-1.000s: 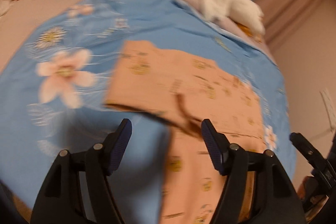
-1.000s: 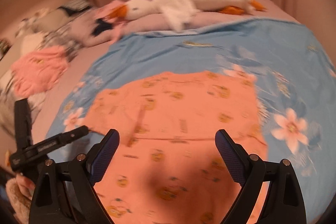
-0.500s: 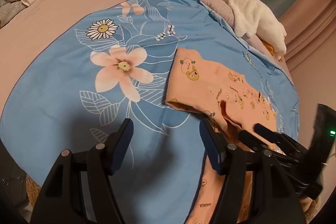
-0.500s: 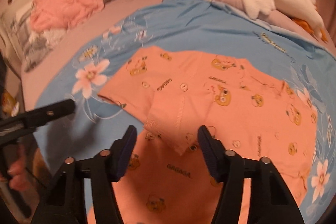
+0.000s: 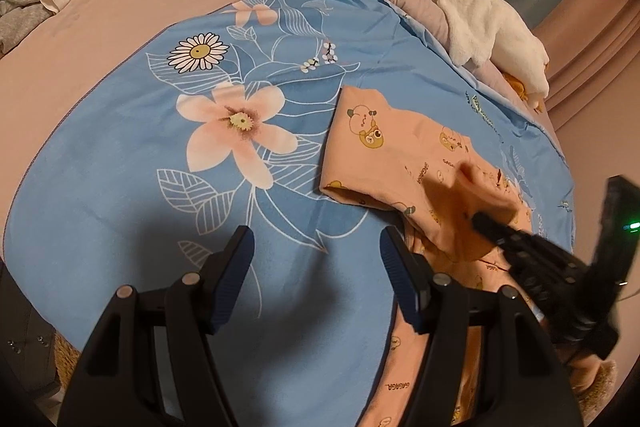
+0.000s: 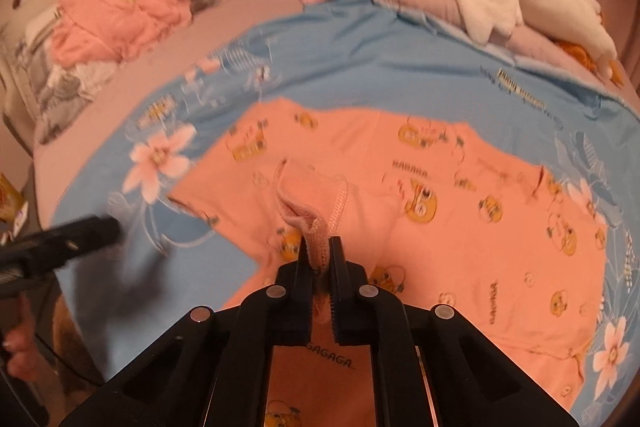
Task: Fold small clothes
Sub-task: 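Lift the ribbed leg cuff with the right gripper and carry it across the romper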
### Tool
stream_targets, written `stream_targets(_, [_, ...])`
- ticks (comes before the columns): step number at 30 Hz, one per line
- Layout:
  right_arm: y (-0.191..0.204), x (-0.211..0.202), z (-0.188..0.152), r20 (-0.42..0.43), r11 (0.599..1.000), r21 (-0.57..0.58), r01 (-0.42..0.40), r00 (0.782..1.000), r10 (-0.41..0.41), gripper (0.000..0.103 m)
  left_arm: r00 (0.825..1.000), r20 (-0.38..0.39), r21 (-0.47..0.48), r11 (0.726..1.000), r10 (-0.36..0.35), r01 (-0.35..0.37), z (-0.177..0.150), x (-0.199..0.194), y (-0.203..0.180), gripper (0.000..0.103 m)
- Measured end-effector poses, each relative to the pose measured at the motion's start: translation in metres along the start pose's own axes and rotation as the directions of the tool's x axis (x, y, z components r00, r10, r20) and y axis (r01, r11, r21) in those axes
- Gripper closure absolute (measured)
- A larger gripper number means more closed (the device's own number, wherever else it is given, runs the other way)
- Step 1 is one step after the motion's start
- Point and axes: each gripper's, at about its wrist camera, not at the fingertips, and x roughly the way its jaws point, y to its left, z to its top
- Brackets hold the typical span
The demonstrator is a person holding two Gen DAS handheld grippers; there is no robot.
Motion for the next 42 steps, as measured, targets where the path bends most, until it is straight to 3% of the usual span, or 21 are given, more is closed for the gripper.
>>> stream_targets(7, [-0.010, -0.032, 0.020, 0.112, 0.998, 0.025, -0.055, 0.992, 0.052, 0.096, 1.000, -0.023, 0.015, 1.000, 0.006, -0.005, 0.000, 0.003, -0.005, 0.039])
stream_targets(23, [-0.043, -0.097, 0.045, 0.313, 0.995, 0.081, -0.054, 0.950, 0.026, 0.096, 0.999, -0.046, 0.032, 0.999, 0.021, -0.020, 0.002, 0.011, -0.011, 0.038])
stream_targets(31, [-0.074, -0.115, 0.043, 0.363, 0.985, 0.165, -0.050, 0.932, -0.013, 0.096, 0.998, -0.056, 0.062, 0.998, 0.029, -0.025, 0.002, 0.015, -0.020, 0.038])
stream_targets(42, [-0.121, -0.123, 0.029, 0.360, 0.956, 0.292, -0.025, 0.929, -0.086, 0.096, 0.997, -0.069, 0.124, 0.992, 0.026, -0.018, -0.001, 0.023, -0.045, 0.038])
